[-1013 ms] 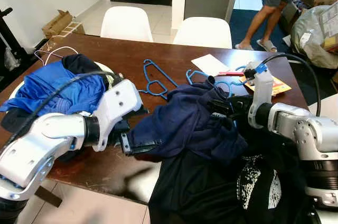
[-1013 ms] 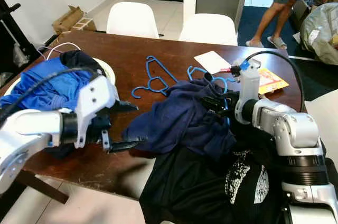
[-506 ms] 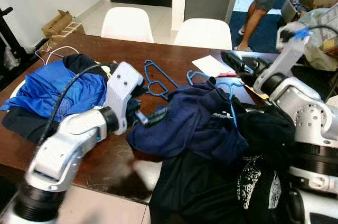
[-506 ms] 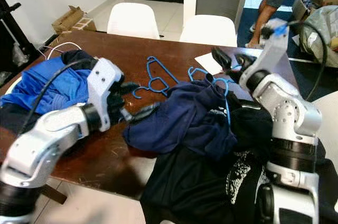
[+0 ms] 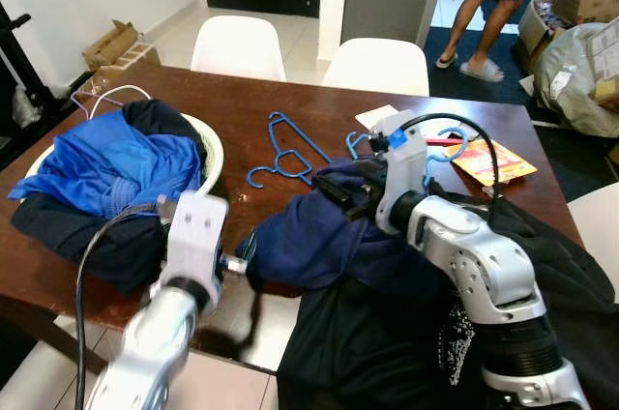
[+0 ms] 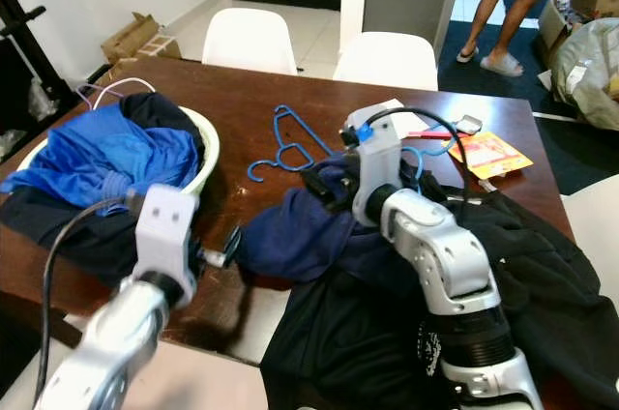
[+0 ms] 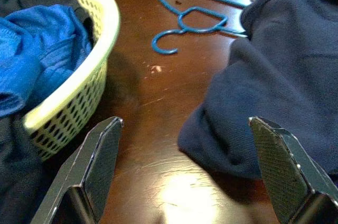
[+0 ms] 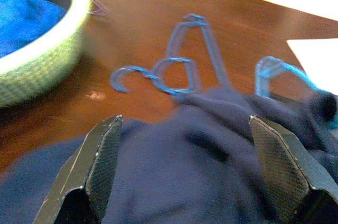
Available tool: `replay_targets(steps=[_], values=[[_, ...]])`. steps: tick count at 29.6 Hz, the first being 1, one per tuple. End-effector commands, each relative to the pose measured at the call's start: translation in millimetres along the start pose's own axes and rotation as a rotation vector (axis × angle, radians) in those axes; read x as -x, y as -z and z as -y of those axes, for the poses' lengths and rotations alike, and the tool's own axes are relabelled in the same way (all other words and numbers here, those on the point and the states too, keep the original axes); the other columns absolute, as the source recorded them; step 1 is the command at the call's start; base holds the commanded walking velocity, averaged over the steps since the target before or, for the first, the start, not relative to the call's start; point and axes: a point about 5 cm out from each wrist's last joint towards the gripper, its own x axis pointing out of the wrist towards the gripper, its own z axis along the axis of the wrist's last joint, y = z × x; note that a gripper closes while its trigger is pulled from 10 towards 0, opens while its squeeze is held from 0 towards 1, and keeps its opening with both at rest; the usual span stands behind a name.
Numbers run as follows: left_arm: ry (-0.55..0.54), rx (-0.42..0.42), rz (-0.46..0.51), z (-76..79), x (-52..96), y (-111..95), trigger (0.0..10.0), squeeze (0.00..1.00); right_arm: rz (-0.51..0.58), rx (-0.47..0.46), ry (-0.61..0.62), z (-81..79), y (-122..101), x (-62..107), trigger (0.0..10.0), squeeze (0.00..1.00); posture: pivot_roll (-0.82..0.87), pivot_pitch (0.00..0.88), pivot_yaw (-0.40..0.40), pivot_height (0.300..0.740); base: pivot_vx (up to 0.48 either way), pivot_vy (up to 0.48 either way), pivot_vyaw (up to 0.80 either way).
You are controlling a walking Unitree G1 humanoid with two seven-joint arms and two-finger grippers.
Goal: Hang hanger
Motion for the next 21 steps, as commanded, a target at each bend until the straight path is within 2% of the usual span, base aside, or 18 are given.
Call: replay_targets(steps=[1,3,4,8,9,11,12,13,14,17,19,21], values=[[-0.017,-0.016,0.013,4.1,7.0,-2,10.0,0.0,-0.018,0.022,0.034,7.6,4,1.4,10.0,0.0,0.04,0.092,0.003,0.74,0.0,0.0,0.0],[-0.017,-0.016,0.013,4.1,7.0,-2,10.0,0.0,-0.018,0.022,0.034,7.6,4,1.4,10.0,0.0,0.04,0.092,0.003,0.74,0.0,0.0,0.0],[-0.016,-0.029,0.023,7.6,10.1,-3,10.0,0.0,-0.045,0.051,0.069,18.2,4,5.6,10.0,0.0,0.04,0.092,0.003,0.74,0.0,0.0,0.0],[-0.016,-0.029,0.023,7.6,10.1,-3,10.0,0.0,-0.045,0.051,0.069,18.2,4,5.6,10.0,0.0,0.04,0.092,0.003,0.74,0.0,0.0,0.0],[-0.019,-0.041,0.033,9.9,11.0,-2,10.0,0.0,-0.121,0.085,0.059,28.5,4,16.6,10.0,0.0,0.03,0.092,0.01,0.74,0.0,0.0,0.0],[-0.016,-0.058,0.046,11.7,10.1,0,10.0,0.0,-0.226,0.03,-0.137,44.8,-5,58.5,10.0,0.0,0.02,0.092,0.012,0.74,0.0,0.0,0.0],[-0.016,-0.058,0.046,11.7,10.1,0,10.0,0.0,-0.226,0.03,-0.137,44.8,-5,58.5,10.0,0.0,0.02,0.092,0.012,0.74,0.0,0.0,0.0],[-0.025,-0.063,0.049,12.6,10.5,1,10.0,0.0,-0.246,0.012,-0.207,45.3,-9,70.8,10.0,0.0,0.02,0.092,0.012,0.74,0.0,0.0,0.0],[-0.032,-0.065,0.051,13.2,11.1,1,10.0,0.0,-0.248,0.001,-0.24,45.3,-10,76.3,10.0,0.0,0.02,0.092,0.012,0.74,0.0,0.0,0.0],[-0.038,-0.066,0.05,13.8,12.1,1,10.0,0.0,-0.253,0.008,-0.281,46.3,-9,84.7,10.0,0.0,0.01,0.093,0.013,0.74,0.0,0.0,0.0],[-0.044,-0.064,0.049,13.8,12.7,2,10.0,0.0,-0.288,0.028,-0.35,50.3,-3,104.1,10.0,0.0,0.01,0.093,0.014,0.74,0.0,0.0,0.0],[-0.044,-0.064,0.049,13.8,12.7,2,10.0,0.0,-0.288,0.028,-0.35,50.3,-3,104.1,10.0,0.0,0.01,0.093,0.014,0.74,0.0,0.0,0.0]])
